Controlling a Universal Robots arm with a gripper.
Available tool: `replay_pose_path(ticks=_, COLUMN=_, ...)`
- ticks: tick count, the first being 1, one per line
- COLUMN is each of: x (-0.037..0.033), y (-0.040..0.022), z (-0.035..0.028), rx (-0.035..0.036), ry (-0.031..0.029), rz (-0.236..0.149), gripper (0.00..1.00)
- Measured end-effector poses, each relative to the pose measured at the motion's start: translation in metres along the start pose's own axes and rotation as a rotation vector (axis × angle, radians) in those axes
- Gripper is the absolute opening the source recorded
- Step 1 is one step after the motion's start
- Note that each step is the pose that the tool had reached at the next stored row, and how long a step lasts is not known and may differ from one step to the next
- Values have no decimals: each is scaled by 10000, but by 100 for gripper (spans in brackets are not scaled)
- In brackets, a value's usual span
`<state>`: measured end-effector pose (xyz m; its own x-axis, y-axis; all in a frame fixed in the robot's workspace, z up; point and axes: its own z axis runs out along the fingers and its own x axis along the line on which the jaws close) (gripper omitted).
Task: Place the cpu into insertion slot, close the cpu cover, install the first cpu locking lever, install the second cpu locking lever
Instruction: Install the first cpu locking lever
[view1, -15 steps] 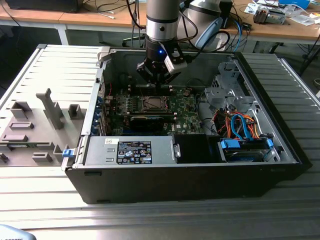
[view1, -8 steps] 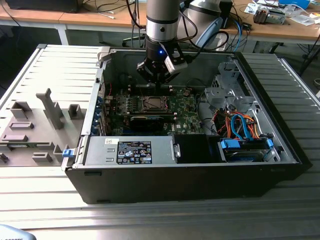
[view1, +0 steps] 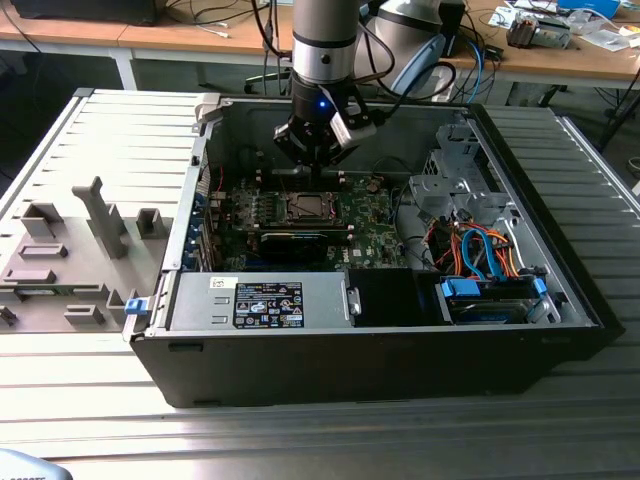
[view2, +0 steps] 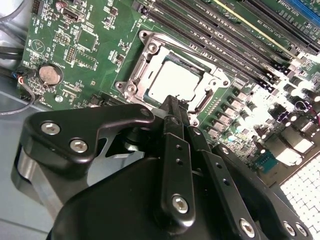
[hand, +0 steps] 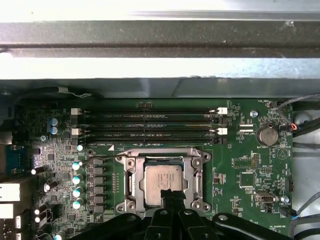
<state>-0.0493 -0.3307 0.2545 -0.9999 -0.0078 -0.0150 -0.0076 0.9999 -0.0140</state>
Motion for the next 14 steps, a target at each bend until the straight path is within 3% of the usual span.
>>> replay_pose_path(ticks=5, x=0, y=0, z=0, rx=-38, ry=-3, rz=-179, gripper=11)
replay_pose_path(ticks=14, x=5, y=0, z=0, rx=-39, ry=-4, rz=-218, gripper=11)
